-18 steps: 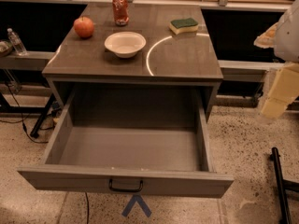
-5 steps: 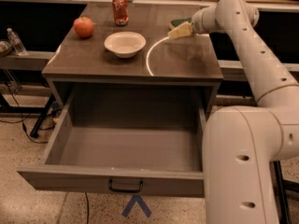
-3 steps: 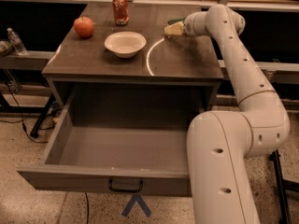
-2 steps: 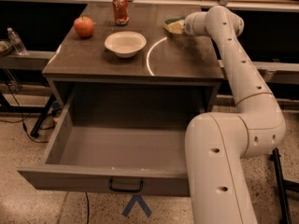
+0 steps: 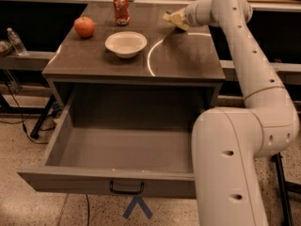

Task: Place sponge into top drawer

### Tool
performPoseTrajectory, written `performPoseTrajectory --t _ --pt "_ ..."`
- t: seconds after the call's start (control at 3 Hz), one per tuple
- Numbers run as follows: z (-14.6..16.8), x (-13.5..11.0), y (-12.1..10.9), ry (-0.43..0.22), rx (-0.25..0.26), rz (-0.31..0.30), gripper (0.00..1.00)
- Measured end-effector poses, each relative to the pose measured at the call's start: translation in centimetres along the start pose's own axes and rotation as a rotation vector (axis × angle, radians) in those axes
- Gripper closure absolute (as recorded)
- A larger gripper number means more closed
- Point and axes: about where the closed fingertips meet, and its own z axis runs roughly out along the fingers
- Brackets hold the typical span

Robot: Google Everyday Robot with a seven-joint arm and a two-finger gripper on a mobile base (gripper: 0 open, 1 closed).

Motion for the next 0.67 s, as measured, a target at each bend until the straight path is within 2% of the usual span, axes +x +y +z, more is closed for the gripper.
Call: performPoseTrajectory --t 0.33,0.67 --pt "-3.1 -2.6 1.8 0.003 -0.033 -0.080 1.00" --pt "-10.7 -7.0 0.2 -0.054 0.055 -0.115 1.00"
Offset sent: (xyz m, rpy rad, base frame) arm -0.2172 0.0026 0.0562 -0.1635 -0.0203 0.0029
